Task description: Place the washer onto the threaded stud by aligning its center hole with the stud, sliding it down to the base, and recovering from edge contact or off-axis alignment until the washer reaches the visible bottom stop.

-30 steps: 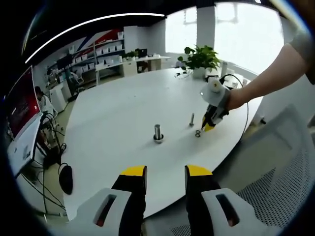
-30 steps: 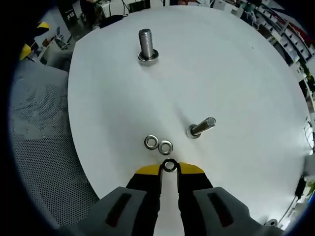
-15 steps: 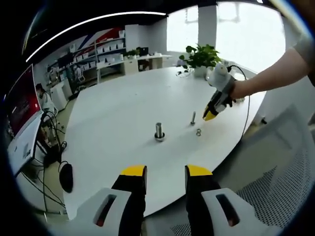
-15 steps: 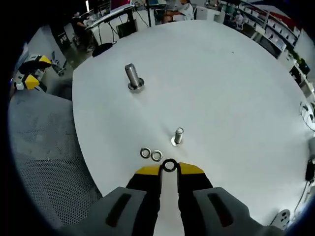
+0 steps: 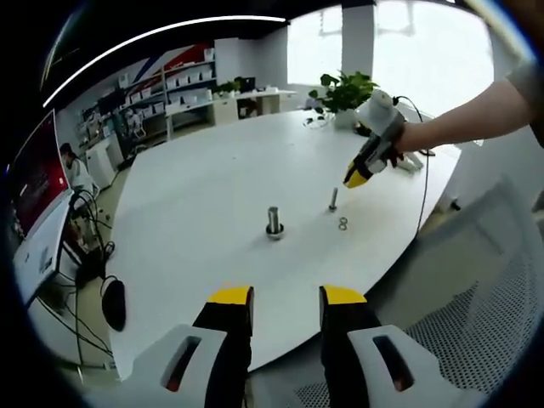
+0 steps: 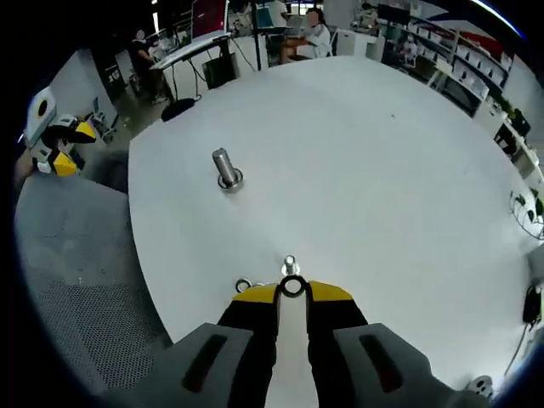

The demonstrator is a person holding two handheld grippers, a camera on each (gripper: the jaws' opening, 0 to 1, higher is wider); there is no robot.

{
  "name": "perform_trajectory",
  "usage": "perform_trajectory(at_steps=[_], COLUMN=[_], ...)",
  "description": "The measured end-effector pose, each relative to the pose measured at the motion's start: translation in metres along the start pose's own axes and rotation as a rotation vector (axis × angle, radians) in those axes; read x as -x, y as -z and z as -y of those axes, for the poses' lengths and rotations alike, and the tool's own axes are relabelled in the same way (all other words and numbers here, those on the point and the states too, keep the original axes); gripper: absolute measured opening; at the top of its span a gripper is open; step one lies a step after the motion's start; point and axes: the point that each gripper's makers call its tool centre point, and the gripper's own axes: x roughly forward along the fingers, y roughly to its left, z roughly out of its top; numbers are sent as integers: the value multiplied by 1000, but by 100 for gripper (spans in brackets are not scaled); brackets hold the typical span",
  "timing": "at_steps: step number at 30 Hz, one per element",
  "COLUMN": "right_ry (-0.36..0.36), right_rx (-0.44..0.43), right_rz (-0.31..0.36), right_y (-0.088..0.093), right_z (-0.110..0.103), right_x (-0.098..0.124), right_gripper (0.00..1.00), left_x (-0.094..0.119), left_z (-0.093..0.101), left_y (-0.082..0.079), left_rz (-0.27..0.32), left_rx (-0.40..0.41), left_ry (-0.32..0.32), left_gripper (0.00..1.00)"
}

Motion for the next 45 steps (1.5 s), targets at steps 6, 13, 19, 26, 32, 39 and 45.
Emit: perform_trajectory(at_steps=[6, 13, 19, 26, 32, 39, 45], right_ry=[-12, -18, -34, -13, -23, -32, -33], right_rx=[58, 146, 178, 209, 220, 225, 207], right_rz=[-7, -51, -39, -69, -79, -120, -156], right_y=[-5, 1, -7, -3, -4, 1, 9], right_z=[-1, 0, -6, -4, -5, -5, 0], right_x=[-3, -15, -16, -22, -27, -36, -52], right_gripper=[14, 14, 14, 14, 14, 14, 14], left_x=[0, 0, 0, -1, -1, -2, -2], left_z=[-1, -2, -2, 0, 1, 2, 2], left_y=[1, 0, 0, 2, 3, 3, 3], left_rz=[-6, 3, 2, -8, -14, -15, -10], left_rx=[-1, 3, 2, -3, -9, -11, -9], left_ry=[-2, -3, -4, 3, 2, 6, 12], left_gripper=[29, 29, 29, 29, 29, 29, 29])
